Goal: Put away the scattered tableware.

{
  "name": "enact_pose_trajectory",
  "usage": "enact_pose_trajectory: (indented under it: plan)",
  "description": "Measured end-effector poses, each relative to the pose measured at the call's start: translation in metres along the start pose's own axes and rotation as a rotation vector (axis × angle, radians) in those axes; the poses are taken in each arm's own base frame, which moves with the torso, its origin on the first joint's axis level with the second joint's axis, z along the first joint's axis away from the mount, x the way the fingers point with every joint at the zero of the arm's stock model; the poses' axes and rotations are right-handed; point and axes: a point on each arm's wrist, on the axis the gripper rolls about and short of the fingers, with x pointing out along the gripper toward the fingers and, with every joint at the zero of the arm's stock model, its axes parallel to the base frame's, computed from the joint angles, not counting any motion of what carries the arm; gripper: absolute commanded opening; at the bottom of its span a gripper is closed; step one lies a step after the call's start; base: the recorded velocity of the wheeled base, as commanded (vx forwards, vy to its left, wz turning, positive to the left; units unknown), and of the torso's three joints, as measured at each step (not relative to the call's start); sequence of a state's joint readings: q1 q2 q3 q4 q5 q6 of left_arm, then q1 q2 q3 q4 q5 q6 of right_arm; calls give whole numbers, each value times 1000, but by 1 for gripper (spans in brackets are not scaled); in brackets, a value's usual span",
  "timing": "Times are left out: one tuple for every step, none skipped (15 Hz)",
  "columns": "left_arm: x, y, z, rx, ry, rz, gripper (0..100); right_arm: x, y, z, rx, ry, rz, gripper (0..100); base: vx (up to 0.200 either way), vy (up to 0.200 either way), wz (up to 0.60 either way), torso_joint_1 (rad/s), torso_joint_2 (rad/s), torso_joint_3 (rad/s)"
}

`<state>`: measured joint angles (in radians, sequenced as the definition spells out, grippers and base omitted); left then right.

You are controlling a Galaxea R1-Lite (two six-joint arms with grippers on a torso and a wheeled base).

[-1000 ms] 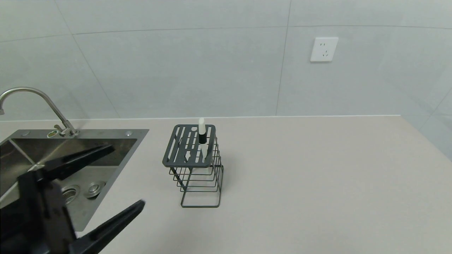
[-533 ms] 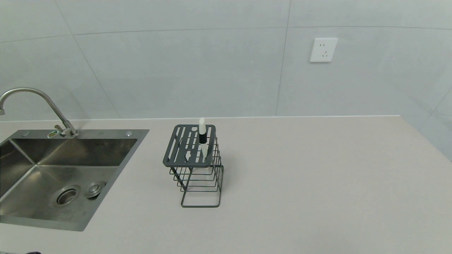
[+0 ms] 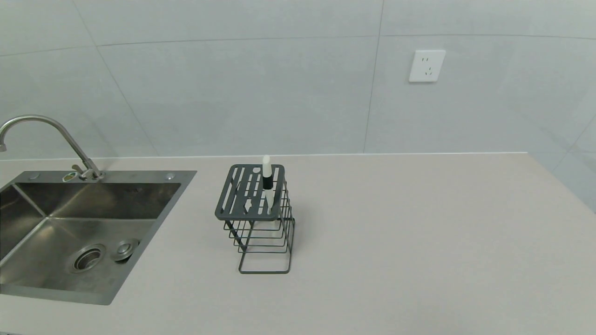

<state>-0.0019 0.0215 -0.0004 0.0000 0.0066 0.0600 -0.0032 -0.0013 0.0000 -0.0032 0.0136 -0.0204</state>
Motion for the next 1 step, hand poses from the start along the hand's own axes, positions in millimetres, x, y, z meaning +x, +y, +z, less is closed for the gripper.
enact_pose_trajectory:
  plan:
    - [-1,0,0,-16,-9,3,100,0,0,0,0,0,0,0,0,0,0,0,0,0]
